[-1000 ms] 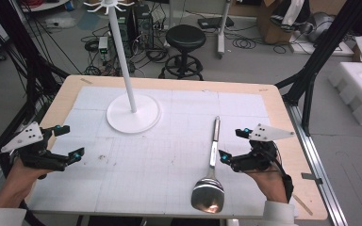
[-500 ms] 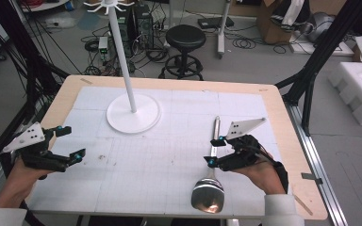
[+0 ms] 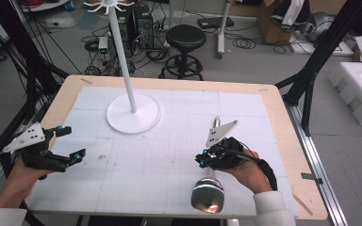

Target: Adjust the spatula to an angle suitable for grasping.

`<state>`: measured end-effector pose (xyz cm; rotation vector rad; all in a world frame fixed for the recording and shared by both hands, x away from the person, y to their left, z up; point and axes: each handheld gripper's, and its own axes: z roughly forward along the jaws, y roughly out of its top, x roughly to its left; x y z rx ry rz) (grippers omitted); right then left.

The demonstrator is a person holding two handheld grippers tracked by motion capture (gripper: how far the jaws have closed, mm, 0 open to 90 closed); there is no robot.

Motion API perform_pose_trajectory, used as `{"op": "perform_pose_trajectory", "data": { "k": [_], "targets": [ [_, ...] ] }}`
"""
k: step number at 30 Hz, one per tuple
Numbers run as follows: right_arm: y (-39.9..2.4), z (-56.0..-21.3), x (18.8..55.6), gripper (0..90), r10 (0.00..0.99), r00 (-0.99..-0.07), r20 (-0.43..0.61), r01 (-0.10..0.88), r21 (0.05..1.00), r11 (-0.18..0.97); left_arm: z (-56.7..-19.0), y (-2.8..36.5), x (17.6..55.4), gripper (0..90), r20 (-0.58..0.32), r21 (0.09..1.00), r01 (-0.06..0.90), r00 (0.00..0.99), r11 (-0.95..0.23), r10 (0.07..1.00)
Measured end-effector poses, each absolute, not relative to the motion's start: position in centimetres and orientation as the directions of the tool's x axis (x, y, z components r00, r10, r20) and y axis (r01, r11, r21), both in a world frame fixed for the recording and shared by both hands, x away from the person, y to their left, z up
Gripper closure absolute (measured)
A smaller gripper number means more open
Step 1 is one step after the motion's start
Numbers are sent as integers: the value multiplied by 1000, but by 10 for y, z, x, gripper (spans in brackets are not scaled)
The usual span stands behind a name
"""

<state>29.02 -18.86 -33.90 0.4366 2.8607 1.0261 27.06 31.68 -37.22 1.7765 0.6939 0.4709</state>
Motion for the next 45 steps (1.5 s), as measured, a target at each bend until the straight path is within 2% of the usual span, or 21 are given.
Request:
{"op": "perform_pose_trajectory", "data": {
  "k": [3, 11, 30, 45],
  "targets": [
    [-182, -343, 291, 893, 247, -968, 45, 223, 601, 768, -372, 316, 271, 18, -26, 952, 221, 747, -211, 665],
    [-161, -357, 293, 893, 167, -983, 71, 179, 522, 834, -373, 315, 271, 18, -18, 949, 223, 742, -222, 670],
    [-129, -386, 288, 895, 107, -989, 101, 136, 351, 927, -373, 315, 271, 18, -18, 950, 222, 744, -222, 668],
    [-130, -399, 284, 894, 103, -989, 104, 130, 293, 947, -373, 315, 271, 18, -19, 949, 223, 744, -222, 668]
  ]
}}
